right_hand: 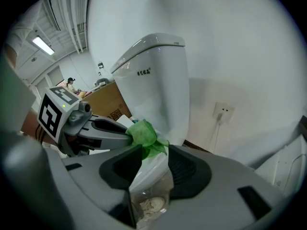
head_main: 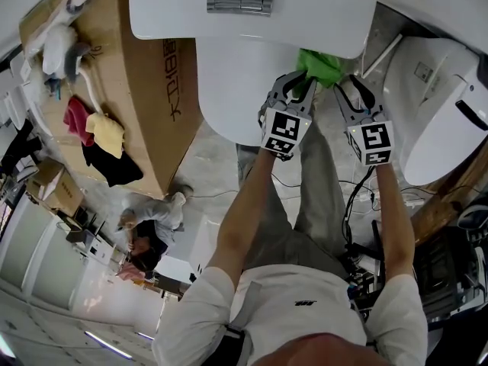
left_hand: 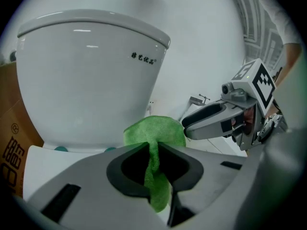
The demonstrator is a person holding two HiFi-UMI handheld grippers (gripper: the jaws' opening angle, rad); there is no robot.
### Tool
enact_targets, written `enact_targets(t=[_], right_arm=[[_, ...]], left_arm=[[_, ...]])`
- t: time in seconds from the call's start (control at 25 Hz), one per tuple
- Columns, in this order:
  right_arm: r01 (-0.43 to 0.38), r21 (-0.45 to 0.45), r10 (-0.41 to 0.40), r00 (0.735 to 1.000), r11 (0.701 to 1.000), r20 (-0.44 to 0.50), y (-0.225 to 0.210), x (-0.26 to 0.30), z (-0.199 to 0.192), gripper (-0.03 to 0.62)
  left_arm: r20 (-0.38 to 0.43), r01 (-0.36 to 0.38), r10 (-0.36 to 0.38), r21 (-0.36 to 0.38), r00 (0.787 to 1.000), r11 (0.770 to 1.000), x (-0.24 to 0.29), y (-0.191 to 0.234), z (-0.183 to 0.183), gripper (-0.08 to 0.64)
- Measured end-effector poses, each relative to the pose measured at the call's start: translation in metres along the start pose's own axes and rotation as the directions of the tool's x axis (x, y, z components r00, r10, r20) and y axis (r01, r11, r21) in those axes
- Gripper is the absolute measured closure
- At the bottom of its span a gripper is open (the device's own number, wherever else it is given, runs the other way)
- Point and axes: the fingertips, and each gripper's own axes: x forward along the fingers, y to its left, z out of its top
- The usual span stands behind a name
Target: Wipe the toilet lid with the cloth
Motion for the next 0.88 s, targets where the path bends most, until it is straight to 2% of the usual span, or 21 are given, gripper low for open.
enact_targets(t=[0.48, 0.88], right_arm=[[0.035, -0.004, -0.035, 0.999, 0.999, -0.032, -0.006, 0.023, -0.038, 0.410], [0.055, 0.047, -0.054, 0.998, 0.997, -0.031, 0.000, 0.039, -0.047, 0.410]], left_arm=[[-0.034, 0.045, -0.045, -0.011, 0.998, 0.999, 0.042, -0.001, -0.036, 0.485], [-0.075, 0.074, -0.074, -0.008, 0.994, 0.997, 0.062, 0.009, -0.051, 0.486]])
